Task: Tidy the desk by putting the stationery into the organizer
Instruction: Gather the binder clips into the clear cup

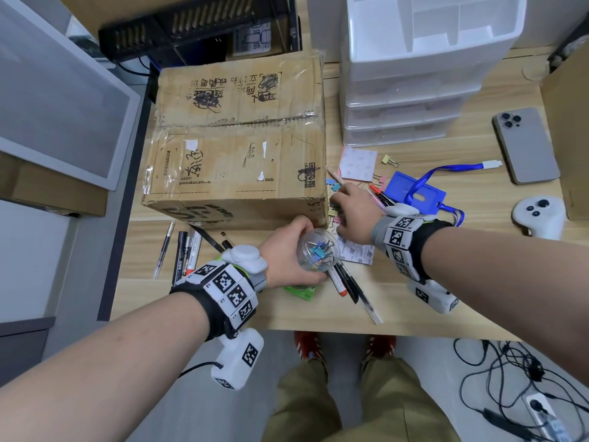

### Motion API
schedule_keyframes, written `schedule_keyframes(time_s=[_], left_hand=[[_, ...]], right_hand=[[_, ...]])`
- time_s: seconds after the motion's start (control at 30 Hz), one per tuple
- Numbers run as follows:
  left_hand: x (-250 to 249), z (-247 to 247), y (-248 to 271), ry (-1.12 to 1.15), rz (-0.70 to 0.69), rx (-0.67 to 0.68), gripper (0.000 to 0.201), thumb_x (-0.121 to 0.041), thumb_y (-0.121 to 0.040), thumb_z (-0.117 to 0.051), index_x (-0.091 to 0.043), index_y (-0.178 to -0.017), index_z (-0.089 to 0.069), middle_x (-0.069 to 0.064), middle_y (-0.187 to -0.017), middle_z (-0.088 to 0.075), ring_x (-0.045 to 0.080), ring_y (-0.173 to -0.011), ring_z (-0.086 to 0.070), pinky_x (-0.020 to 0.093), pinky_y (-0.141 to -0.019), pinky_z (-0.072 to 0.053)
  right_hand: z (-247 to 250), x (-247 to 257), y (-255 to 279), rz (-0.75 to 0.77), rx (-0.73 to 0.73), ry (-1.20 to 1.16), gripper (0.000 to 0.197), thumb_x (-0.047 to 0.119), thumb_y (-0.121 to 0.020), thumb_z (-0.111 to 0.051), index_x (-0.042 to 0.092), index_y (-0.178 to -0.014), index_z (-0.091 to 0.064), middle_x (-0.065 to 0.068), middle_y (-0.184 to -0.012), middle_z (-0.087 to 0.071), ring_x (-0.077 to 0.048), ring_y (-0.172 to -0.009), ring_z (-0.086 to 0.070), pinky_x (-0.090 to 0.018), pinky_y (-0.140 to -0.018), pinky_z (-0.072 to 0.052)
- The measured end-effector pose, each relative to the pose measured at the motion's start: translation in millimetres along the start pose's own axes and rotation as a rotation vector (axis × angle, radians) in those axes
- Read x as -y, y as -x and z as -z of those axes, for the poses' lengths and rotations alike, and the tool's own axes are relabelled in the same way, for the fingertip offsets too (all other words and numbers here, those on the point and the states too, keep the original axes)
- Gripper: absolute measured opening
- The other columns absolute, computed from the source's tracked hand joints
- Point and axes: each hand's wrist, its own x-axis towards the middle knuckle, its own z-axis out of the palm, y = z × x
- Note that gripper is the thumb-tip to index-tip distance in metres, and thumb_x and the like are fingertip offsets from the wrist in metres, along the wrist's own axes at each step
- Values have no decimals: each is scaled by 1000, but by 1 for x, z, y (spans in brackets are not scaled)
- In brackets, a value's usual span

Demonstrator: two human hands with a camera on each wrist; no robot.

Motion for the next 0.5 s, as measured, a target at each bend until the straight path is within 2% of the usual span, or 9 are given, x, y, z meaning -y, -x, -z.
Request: schedule_keyframes(time_s=[0.2,0.33,0.5], left_hand=[[0,-1,0,-12,-2,-3,70,-46,-54,-88,-25,-102,-42,-9,-85,-60,11,-71,-53,34,-64,-48],[-1,-1,1,-12,-3,-7,69,-44,-55,-89,-23,-102,-43,-7,-85,-61,14,-73,-56,36,-65,-49],[-2,0,2,-7,5,-2,70,-44,-55,-89,-24,-103,-43,-8,-85,-62,12,-73,-57,36,-65,-51]], right_hand=[[-1,2,-3,-11,54,-12,55,19,-76,-74,10,-128,-55,-13,-128,-46,-33,-113,-47,-44,-96,-47],[-5,8,-4,-30,26,27,39,13,-84,-65,9,-122,-57,-17,-123,-44,-36,-113,-45,-46,-92,-47],[-6,8,-2,-18,4,-7,31,6,-83,-64,6,-113,-60,-17,-119,-45,-34,-104,-49,-45,-88,-49]])
